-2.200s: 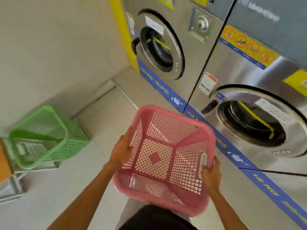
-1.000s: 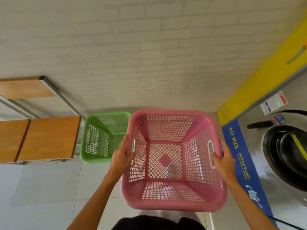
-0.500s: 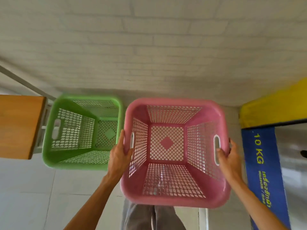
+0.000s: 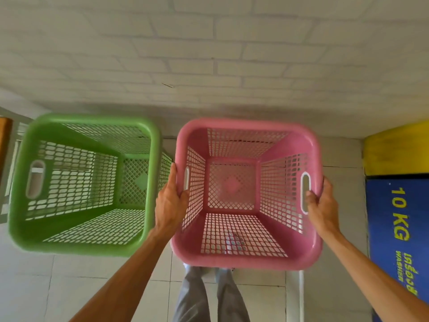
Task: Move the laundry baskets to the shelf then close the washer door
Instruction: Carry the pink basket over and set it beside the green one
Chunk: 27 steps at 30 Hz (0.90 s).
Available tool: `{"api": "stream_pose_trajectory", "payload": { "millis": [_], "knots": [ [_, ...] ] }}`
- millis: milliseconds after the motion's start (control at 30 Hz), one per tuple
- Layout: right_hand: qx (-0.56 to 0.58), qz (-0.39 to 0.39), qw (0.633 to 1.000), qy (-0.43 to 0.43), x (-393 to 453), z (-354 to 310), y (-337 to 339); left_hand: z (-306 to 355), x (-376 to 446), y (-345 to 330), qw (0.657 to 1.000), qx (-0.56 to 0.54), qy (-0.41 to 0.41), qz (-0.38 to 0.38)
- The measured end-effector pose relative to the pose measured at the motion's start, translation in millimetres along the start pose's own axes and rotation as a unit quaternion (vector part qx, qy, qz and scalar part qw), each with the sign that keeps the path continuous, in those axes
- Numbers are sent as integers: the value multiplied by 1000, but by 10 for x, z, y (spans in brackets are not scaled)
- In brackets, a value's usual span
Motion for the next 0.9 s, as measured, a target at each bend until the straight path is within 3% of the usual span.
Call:
{"api": "stream_pose_trajectory", "payload": {
  "millis": [633,900],
  "knots": [
    [-76,-33,996,-35,185,131,-225,-203,128,-18,999,-2,7,-36],
    [-129,-81,987,-59,226,65,-153,-227,111,25,998,12,12,-68]
  ]
}}
Point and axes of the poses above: each hand's wrist, its own x-axis towards the middle knuckle, its own y-axis out of the back of the hand, z = x × y, the point moved 2 cm from there along x, towards the middle knuckle
